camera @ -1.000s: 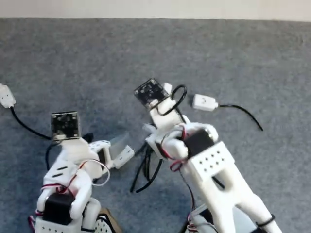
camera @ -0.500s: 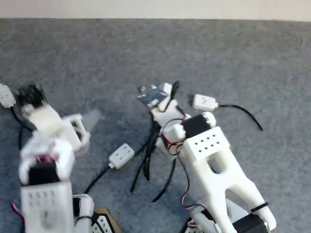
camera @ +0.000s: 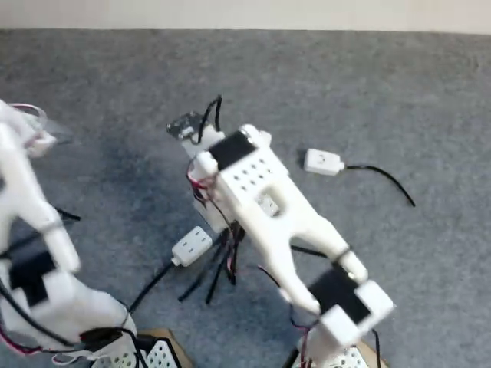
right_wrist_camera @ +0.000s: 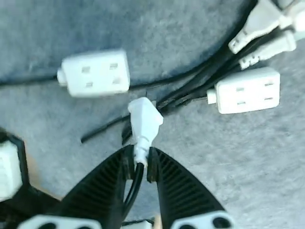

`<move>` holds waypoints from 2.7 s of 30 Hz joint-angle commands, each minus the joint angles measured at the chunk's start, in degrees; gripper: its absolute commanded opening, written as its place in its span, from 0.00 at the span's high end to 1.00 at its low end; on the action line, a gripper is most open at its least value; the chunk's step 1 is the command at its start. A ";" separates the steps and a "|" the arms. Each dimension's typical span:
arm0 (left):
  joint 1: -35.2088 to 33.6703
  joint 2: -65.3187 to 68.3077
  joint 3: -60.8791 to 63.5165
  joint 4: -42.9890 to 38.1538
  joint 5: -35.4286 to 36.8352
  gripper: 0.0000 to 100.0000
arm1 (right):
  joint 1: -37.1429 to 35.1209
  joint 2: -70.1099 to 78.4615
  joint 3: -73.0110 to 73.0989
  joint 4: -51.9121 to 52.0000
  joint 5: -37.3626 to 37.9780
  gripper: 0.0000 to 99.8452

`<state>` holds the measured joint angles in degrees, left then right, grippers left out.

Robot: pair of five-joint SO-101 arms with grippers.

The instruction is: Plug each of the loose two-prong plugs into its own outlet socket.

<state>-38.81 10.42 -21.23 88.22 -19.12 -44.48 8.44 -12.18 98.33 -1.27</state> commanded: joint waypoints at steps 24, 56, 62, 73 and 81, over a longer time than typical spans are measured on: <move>-15.16 42.77 -46.81 0.97 -3.96 0.62 | -7.43 7.69 -9.63 2.42 -3.96 1.00; -15.16 42.86 -46.90 2.11 -3.96 0.62 | -1.71 23.43 -12.44 1.27 -5.98 1.00; -15.69 42.95 -46.90 1.93 -4.04 0.62 | -1.27 29.76 -19.47 0.92 -5.89 1.00; -15.69 43.12 -46.90 1.67 -4.04 0.62 | -1.45 28.35 -23.08 2.77 -3.96 1.00; -15.52 43.12 -46.90 1.76 -4.04 0.62 | -1.54 11.82 -15.87 2.77 -2.46 1.00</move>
<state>-53.85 54.02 -65.63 89.98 -22.55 -46.42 29.71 -30.29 99.82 -4.70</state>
